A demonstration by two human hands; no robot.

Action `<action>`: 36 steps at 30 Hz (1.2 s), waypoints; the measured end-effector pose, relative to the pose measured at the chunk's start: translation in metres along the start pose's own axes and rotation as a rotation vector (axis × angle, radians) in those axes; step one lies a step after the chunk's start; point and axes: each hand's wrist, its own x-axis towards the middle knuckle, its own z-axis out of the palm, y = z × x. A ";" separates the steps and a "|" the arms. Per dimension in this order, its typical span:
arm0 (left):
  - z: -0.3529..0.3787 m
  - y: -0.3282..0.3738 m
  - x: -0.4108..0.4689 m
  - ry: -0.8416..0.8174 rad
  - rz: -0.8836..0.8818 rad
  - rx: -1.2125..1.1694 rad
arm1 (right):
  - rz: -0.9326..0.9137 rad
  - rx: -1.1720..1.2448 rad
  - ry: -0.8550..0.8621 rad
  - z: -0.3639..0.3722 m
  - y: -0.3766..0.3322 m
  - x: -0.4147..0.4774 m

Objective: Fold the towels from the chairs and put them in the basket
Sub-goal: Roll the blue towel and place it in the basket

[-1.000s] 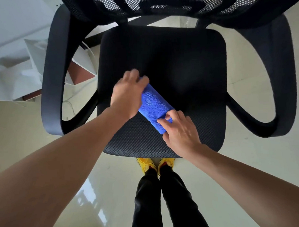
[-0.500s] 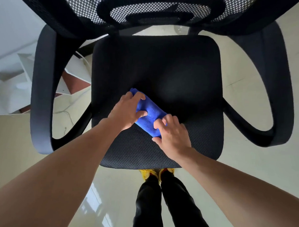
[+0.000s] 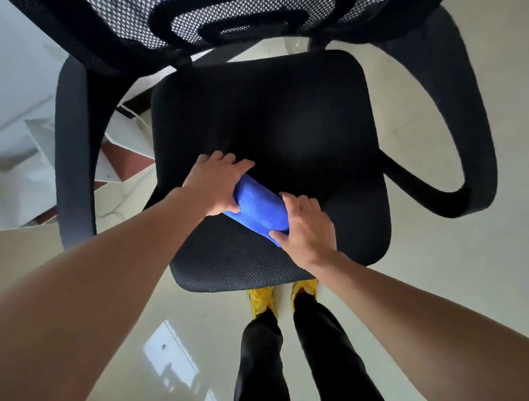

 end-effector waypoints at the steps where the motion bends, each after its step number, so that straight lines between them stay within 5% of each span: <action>1: -0.001 0.003 -0.008 -0.010 0.008 0.030 | -0.001 -0.016 0.007 0.000 -0.002 -0.006; 8: -0.006 0.052 -0.091 -0.015 0.122 0.107 | 0.037 -0.043 0.021 -0.036 0.022 -0.091; 19: -0.084 0.243 -0.166 0.078 0.442 0.237 | 0.264 -0.086 0.110 -0.138 0.118 -0.286; 29: -0.165 0.518 -0.156 0.219 0.741 0.503 | 0.527 0.003 0.327 -0.203 0.298 -0.472; 36: -0.215 0.726 -0.155 0.349 0.928 0.477 | 0.686 -0.047 0.463 -0.261 0.440 -0.594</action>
